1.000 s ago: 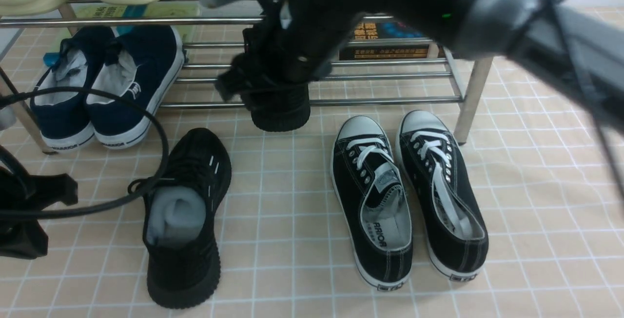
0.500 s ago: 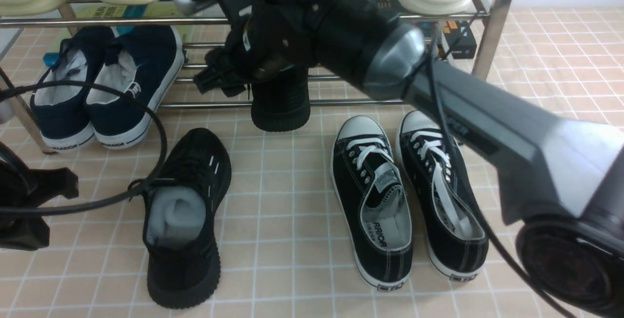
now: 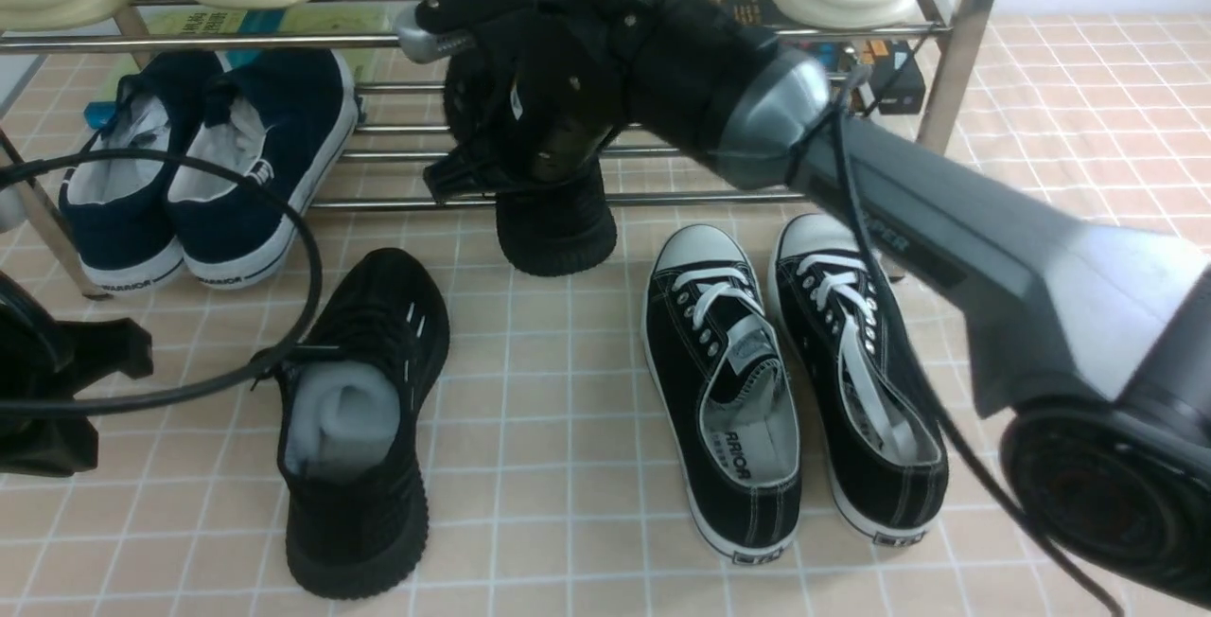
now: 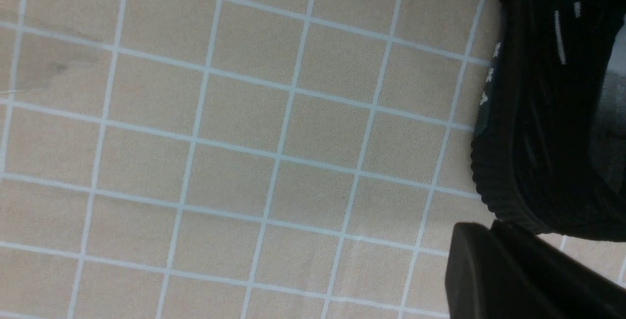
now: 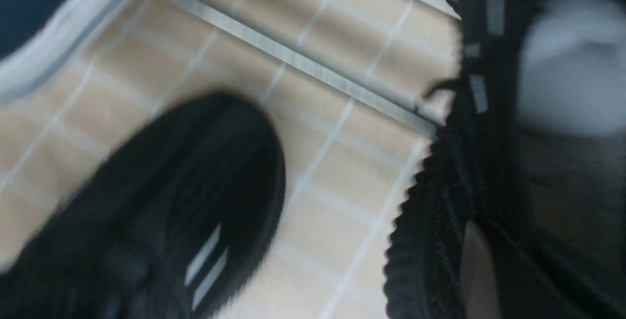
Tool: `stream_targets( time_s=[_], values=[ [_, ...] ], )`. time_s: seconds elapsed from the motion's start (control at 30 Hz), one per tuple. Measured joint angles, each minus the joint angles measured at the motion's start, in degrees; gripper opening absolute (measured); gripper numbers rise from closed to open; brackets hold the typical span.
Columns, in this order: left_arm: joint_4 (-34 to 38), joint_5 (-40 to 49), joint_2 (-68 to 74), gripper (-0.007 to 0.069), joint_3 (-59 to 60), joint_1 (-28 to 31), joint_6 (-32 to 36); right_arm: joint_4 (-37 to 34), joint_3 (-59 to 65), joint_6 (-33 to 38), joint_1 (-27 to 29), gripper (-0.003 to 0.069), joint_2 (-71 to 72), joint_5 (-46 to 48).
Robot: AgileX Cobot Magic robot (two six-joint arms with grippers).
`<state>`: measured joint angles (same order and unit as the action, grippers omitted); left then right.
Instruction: Take the shoes off the shelf from the light coffee tablecloth by hand.
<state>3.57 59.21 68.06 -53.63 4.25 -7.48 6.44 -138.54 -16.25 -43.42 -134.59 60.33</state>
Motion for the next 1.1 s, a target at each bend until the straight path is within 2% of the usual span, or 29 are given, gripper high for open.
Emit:
stream_targets(
  time_s=[0.17, 0.33, 0.5, 0.6, 0.83, 1.1],
  values=[
    [0.04, 0.41, 0.00, 0.0053, 0.00, 0.00, 0.00, -7.42, 0.00, 3.67, 0.00, 0.0009, 8.77, 11.46],
    [0.04, 0.41, 0.00, 0.0054, 0.00, 0.00, 0.00, -10.84, 1.70, 3.55, -0.31, 0.0009, 15.85, 12.18],
    [-0.02, 1.26, 0.00, 0.0054, 0.00, 0.00, 0.00, -11.86, 11.86, 3.55, -3.82, 0.0013, 22.35, 12.05],
    [-0.02, 1.52, 0.00, 0.0054, 0.00, 0.00, 0.00, -11.42, 19.06, 3.55, -7.82, 0.0013, 25.04, 12.05],
    [-0.02, 1.72, 0.00, 0.0055, 0.00, 0.00, 0.00, -8.48, 26.62, -0.16, -14.40, 0.0016, 25.30, 12.22],
    [-0.02, 1.72, 0.00, 0.0067, 0.00, 0.00, 0.00, 0.72, 26.80, -3.16, -14.77, 0.0016, 24.73, 12.02]
  ],
)
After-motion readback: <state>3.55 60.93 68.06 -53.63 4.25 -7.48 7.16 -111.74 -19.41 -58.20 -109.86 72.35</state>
